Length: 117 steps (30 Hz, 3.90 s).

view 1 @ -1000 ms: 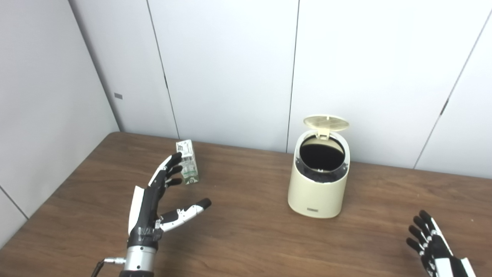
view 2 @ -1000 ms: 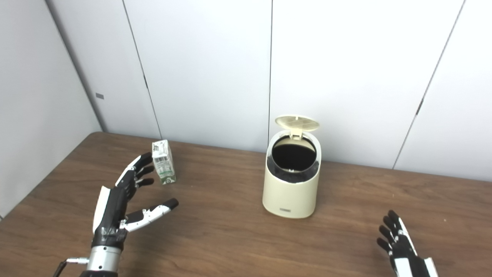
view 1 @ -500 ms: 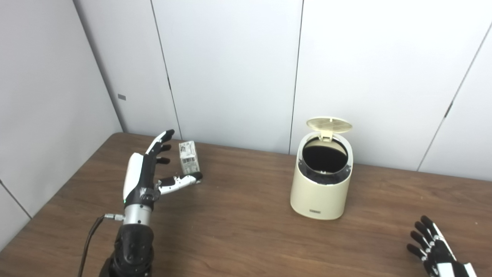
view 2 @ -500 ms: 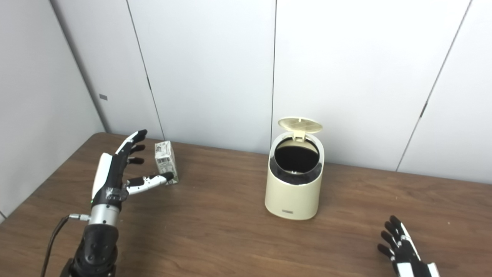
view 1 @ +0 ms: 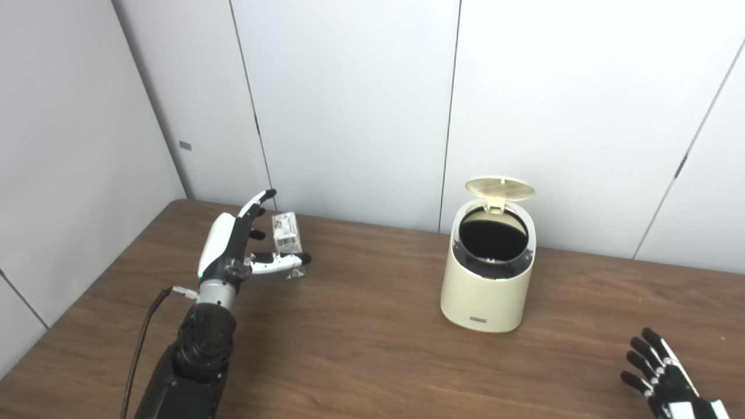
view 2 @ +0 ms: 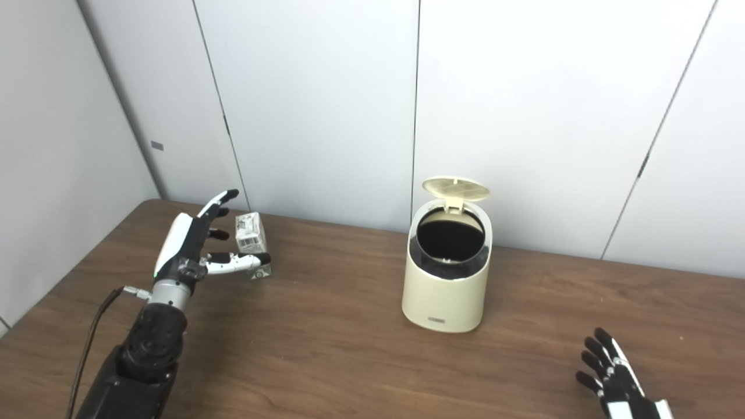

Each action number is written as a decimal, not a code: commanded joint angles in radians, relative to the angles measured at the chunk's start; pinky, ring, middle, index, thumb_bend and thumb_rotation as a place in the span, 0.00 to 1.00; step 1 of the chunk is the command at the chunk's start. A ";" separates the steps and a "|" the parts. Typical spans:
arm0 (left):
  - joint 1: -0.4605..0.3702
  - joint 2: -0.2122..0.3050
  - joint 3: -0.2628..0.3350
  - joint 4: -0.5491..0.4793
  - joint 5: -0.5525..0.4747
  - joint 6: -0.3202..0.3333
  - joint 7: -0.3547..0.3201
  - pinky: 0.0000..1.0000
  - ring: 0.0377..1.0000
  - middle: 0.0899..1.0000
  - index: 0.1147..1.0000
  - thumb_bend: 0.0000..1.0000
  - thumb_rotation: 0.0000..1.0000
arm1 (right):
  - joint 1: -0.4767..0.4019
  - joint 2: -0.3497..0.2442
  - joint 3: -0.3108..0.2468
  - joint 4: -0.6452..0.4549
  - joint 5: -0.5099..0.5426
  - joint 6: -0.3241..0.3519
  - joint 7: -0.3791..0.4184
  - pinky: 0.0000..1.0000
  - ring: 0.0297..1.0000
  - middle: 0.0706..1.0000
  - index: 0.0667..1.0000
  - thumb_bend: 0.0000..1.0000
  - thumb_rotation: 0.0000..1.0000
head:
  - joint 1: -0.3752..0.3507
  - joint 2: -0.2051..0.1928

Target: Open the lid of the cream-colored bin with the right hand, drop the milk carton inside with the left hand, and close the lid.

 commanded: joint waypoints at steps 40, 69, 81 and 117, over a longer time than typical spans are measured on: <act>-0.199 0.097 -0.046 0.253 -0.118 0.046 -0.038 0.70 0.79 0.81 0.80 0.81 0.00 | 0.007 0.019 -0.010 -0.155 0.049 0.043 -0.015 0.78 0.89 0.90 0.89 0.80 0.90 | -0.003 0.061; -0.212 0.064 -0.028 0.292 -0.135 -0.046 0.038 0.53 0.46 0.45 0.42 0.50 0.00 | -0.008 0.024 -0.003 -0.211 0.020 0.085 -0.026 0.85 0.92 0.89 0.90 0.68 0.93 | -0.009 0.074; -0.203 0.043 -0.016 0.247 -0.118 -0.036 0.073 0.52 0.48 0.48 0.37 0.50 0.00 | -0.018 0.030 0.001 -0.221 0.011 0.105 -0.032 0.94 0.95 0.92 0.91 0.61 0.97 | -0.022 0.079; -0.141 -0.240 -0.186 -0.436 -0.112 0.051 -0.064 0.41 0.45 0.46 0.39 0.50 0.00 | -0.039 0.089 0.033 -0.077 -0.059 0.002 -0.081 0.89 0.95 0.95 0.94 0.61 0.95 | -0.388 0.108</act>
